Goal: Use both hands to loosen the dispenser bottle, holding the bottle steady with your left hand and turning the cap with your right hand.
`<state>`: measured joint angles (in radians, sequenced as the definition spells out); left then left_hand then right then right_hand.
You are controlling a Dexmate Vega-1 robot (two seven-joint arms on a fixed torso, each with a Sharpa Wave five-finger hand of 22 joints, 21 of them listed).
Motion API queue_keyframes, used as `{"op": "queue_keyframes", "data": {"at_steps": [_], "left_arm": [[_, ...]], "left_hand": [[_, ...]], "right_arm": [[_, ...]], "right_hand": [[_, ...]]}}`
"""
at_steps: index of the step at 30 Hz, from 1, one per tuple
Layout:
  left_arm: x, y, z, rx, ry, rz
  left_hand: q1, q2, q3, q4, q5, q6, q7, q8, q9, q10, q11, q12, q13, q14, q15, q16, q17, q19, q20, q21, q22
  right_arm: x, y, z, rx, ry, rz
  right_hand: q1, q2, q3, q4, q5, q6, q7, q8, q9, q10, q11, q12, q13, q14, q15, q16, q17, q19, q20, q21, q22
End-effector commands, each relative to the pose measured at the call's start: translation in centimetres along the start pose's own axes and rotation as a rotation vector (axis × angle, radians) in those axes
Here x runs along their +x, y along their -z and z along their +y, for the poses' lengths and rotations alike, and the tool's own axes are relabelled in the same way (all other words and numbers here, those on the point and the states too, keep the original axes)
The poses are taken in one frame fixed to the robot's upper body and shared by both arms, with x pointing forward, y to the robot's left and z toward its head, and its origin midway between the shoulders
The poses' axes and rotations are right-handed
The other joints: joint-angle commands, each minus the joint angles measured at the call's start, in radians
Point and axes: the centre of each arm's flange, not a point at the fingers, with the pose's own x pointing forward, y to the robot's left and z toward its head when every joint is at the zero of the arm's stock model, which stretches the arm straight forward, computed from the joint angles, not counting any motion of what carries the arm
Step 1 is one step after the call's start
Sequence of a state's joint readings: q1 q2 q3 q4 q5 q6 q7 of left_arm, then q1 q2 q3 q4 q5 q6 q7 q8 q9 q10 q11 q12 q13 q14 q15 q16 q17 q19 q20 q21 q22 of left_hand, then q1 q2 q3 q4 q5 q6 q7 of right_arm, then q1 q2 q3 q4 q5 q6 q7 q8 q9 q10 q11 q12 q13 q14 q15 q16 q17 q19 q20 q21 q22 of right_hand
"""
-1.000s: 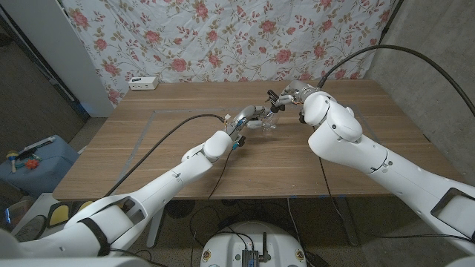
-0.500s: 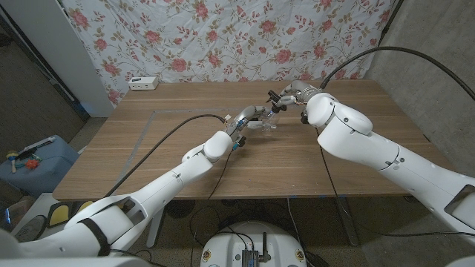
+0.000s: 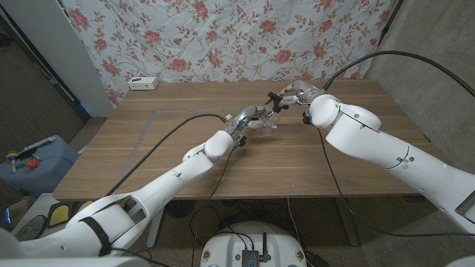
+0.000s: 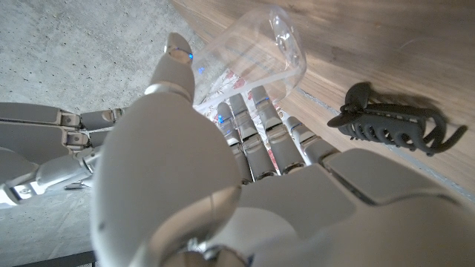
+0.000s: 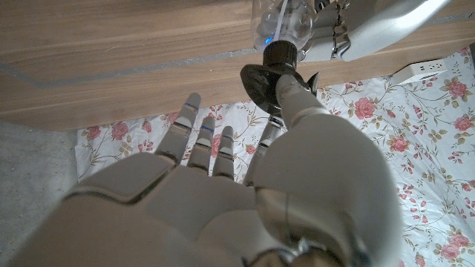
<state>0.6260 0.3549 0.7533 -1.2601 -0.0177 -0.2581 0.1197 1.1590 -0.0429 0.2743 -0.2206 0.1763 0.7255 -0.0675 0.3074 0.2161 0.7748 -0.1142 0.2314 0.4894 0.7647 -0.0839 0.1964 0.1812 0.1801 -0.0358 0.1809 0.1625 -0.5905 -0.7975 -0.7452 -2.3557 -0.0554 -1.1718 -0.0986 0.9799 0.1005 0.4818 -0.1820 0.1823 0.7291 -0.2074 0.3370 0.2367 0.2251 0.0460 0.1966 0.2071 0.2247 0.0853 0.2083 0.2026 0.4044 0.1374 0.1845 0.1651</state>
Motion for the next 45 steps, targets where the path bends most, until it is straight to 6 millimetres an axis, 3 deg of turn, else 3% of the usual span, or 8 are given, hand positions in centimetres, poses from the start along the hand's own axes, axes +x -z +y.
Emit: {"op": "queue_keyframes", "data": {"at_steps": [1, 10, 17, 18, 22, 27, 45], "left_arm": [[0.2, -0.1, 0.0, -0.002, 0.007, 0.0], [0.0, -0.1, -0.1, -0.004, 0.009, 0.001], [-0.1, -0.1, -0.3, -0.006, 0.008, 0.002], [-0.1, -0.1, -0.3, -0.006, 0.008, 0.002], [-0.2, -0.1, -0.3, -0.007, 0.007, 0.003], [-0.1, -0.1, -0.5, -0.009, 0.007, 0.004], [0.1, -0.1, -0.4, -0.006, 0.002, -0.001]], "left_hand": [[-0.112, 0.128, 0.079, 0.074, 0.006, 0.092, -0.006, 0.005, 0.001, 0.041, -0.034, 0.005, 0.006, 0.011, -0.064, 0.001, 0.0, 0.009, -0.083, 0.001, 0.002], [-0.114, 0.127, 0.079, 0.073, 0.005, 0.093, -0.004, 0.005, 0.002, 0.046, -0.035, 0.006, 0.007, 0.012, -0.066, 0.001, 0.0, 0.008, -0.083, 0.001, 0.002], [-0.117, 0.127, 0.079, 0.074, 0.005, 0.095, -0.004, 0.005, 0.001, 0.048, -0.036, 0.007, 0.008, 0.012, -0.066, 0.001, 0.0, 0.007, -0.083, 0.001, 0.002], [-0.116, 0.127, 0.079, 0.073, 0.005, 0.095, -0.004, 0.005, 0.001, 0.048, -0.036, 0.007, 0.008, 0.012, -0.066, 0.001, 0.0, 0.008, -0.083, 0.001, 0.002], [-0.115, 0.125, 0.079, 0.072, 0.005, 0.095, -0.003, 0.005, 0.001, 0.049, -0.035, 0.007, 0.009, 0.011, -0.066, 0.0, 0.0, 0.008, -0.084, 0.001, 0.002], [-0.116, 0.126, 0.08, 0.072, 0.005, 0.095, -0.002, 0.004, 0.002, 0.048, -0.035, 0.007, 0.009, 0.011, -0.064, 0.0, -0.001, 0.008, -0.083, 0.001, 0.002], [-0.117, 0.126, 0.081, 0.071, 0.005, 0.095, -0.004, 0.003, 0.002, 0.05, -0.034, 0.007, 0.012, 0.01, -0.066, 0.0, 0.0, 0.008, -0.082, 0.001, 0.002]], "right_arm": [[0.1, 0.7, -0.2, 0.049, -0.001, -0.028], [0.2, 1.3, -0.3, 0.091, -0.001, -0.054], [0.3, 1.7, -0.6, 0.111, -0.009, -0.08], [0.3, 1.7, -0.6, 0.113, -0.009, -0.082], [0.4, 1.9, -0.6, 0.121, -0.006, -0.089], [0.5, 2.1, -0.7, 0.122, -0.005, -0.095], [0.4, 1.9, -0.9, 0.119, -0.01, -0.136]], "right_hand": [[0.023, 0.01, 0.014, -0.002, 0.009, 0.009, -0.013, 0.005, -0.001, 0.007, -0.022, 0.01, 0.002, 0.006, -0.012, 0.007, 0.005, 0.0, -0.008, 0.005, 0.006], [0.058, 0.024, 0.021, -0.001, 0.01, 0.053, -0.014, 0.012, -0.008, 0.018, -0.044, 0.012, 0.001, 0.008, -0.041, 0.012, 0.007, -0.005, -0.016, 0.006, 0.006], [0.104, 0.038, 0.034, -0.006, 0.014, 0.058, -0.015, 0.002, -0.015, 0.018, -0.06, 0.011, 0.001, 0.004, -0.06, 0.014, 0.009, -0.019, -0.036, 0.003, 0.006], [0.114, 0.041, 0.036, -0.006, 0.015, 0.06, -0.015, 0.0, -0.016, 0.018, -0.074, 0.01, 0.001, 0.003, -0.061, 0.014, 0.009, -0.025, -0.038, 0.002, 0.006], [0.138, 0.045, 0.041, -0.006, 0.018, 0.071, -0.015, -0.003, -0.019, 0.018, -0.07, 0.01, 0.0, 0.001, -0.073, 0.015, 0.01, -0.025, -0.046, 0.004, 0.006], [0.176, 0.054, 0.049, -0.007, 0.025, 0.085, -0.015, -0.007, -0.023, 0.025, -0.089, 0.012, 0.0, -0.006, -0.088, 0.016, 0.012, -0.042, -0.058, 0.002, 0.006], [0.209, 0.039, 0.041, -0.005, 0.029, 0.067, -0.014, -0.031, -0.03, 0.021, -0.089, 0.01, 0.0, -0.009, -0.093, 0.019, 0.013, -0.048, -0.064, 0.005, 0.007]]}}
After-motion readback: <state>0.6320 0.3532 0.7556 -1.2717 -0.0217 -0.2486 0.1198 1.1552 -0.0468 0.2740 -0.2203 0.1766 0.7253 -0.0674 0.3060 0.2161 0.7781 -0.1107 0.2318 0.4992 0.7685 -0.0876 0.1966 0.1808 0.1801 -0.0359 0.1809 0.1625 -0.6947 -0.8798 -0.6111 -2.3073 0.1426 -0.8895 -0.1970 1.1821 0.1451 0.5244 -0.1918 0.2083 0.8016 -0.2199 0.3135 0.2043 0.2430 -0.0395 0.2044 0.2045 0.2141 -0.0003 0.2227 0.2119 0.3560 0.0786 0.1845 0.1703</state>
